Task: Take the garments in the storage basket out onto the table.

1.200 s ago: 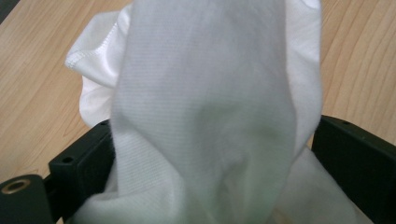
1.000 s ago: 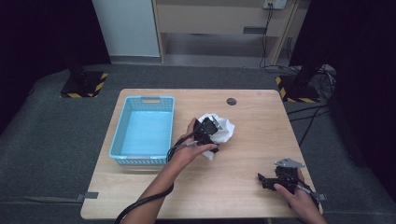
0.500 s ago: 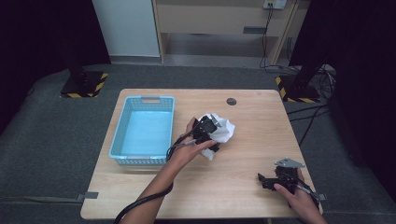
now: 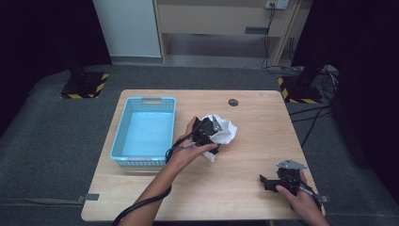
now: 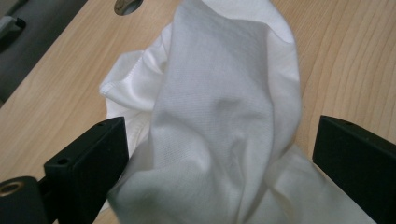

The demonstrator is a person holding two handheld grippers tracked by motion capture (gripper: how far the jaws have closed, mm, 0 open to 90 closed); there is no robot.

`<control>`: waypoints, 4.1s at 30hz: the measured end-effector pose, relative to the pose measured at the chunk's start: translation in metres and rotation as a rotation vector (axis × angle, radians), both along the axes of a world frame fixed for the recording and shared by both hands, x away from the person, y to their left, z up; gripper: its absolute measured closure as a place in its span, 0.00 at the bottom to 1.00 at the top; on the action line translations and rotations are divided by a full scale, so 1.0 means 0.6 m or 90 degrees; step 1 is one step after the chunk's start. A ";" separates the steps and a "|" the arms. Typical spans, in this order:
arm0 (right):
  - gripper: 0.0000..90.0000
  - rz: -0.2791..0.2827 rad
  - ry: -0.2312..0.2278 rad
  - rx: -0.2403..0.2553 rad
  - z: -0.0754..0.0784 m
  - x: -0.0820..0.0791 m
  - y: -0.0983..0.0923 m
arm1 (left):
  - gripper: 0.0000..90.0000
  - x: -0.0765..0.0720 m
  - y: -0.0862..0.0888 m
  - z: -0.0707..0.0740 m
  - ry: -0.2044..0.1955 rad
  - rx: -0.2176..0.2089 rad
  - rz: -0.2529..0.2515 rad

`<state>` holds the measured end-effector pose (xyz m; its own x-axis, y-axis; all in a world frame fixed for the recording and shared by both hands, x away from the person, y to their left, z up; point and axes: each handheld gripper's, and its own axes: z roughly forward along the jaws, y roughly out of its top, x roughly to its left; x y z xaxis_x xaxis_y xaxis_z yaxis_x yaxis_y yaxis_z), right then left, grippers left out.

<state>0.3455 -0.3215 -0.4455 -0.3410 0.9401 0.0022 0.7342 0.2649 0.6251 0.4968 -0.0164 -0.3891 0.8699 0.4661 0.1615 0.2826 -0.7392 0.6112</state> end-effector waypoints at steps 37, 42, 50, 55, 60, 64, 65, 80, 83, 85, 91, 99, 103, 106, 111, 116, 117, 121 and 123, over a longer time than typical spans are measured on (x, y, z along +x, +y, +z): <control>0.00 0.000 0.001 0.000 0.000 0.000 0.000 | 0.03 -0.034 0.002 0.022 -0.056 -0.018 -0.053; 0.00 -0.001 0.001 0.000 0.000 0.000 0.000 | 0.03 -0.046 0.003 0.022 -0.056 -0.018 -0.060; 0.00 -0.001 0.001 0.000 0.000 0.000 0.000 | 0.03 -0.063 0.004 0.030 -0.062 -0.025 -0.060; 0.00 0.000 0.001 0.000 0.000 0.000 0.000 | 0.03 -0.074 0.004 0.034 -0.060 -0.032 -0.059; 0.00 -0.001 0.001 0.000 0.000 0.000 0.000 | 0.03 -0.089 0.003 0.033 -0.066 -0.030 -0.066; 0.00 -0.001 0.001 0.000 0.000 0.000 0.000 | 0.03 -0.101 0.007 0.026 -0.063 -0.026 -0.069; 0.00 0.000 0.001 0.000 0.000 0.000 0.000 | 0.03 -0.103 0.008 0.024 -0.062 -0.025 -0.070; 0.00 -0.001 0.001 0.000 0.000 0.000 0.000 | 0.03 -0.131 0.029 -0.006 -0.044 -0.014 -0.072; 0.00 -0.001 0.001 0.000 0.000 0.000 0.000 | 0.03 -0.135 0.032 -0.009 -0.042 -0.012 -0.073; 0.00 -0.001 0.001 0.000 0.000 0.000 0.000 | 0.03 -0.136 0.035 -0.012 -0.039 -0.010 -0.071; 0.00 -0.001 0.001 0.000 0.000 0.000 0.000 | 0.03 -0.144 0.047 -0.020 -0.032 -0.014 -0.061; 0.00 -0.001 0.001 0.000 0.000 0.000 0.000 | 0.03 -0.155 0.061 -0.023 -0.020 -0.020 -0.053; 0.00 -0.001 0.001 0.000 0.000 0.000 0.000 | 0.03 -0.161 0.064 -0.022 -0.015 -0.016 -0.049; 0.00 -0.001 0.001 0.000 0.000 0.000 0.000 | 0.03 -0.166 0.066 -0.020 -0.017 -0.019 -0.047; 0.00 -0.001 0.001 0.000 0.000 0.000 0.000 | 0.03 -0.173 0.067 -0.020 -0.010 -0.016 -0.051; 0.00 -0.002 0.001 0.000 0.000 0.000 0.000 | 0.03 -0.180 0.065 -0.024 -0.003 -0.008 -0.050; 0.00 -0.002 0.000 0.000 0.000 0.000 0.000 | 0.03 -0.181 0.065 -0.024 0.000 -0.008 -0.050; 0.00 -0.002 0.000 0.000 0.000 0.000 0.000 | 0.03 -0.188 0.067 -0.018 0.010 -0.016 -0.049; 0.00 -0.002 0.000 0.000 0.000 -0.001 0.000 | 0.03 -0.193 0.070 -0.014 0.023 -0.026 -0.051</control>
<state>0.3452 -0.3213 -0.4455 -0.3375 0.9413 0.0023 0.7354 0.2622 0.6249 0.3812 0.0257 -0.3977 0.9094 0.4007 0.1113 0.2466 -0.7351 0.6316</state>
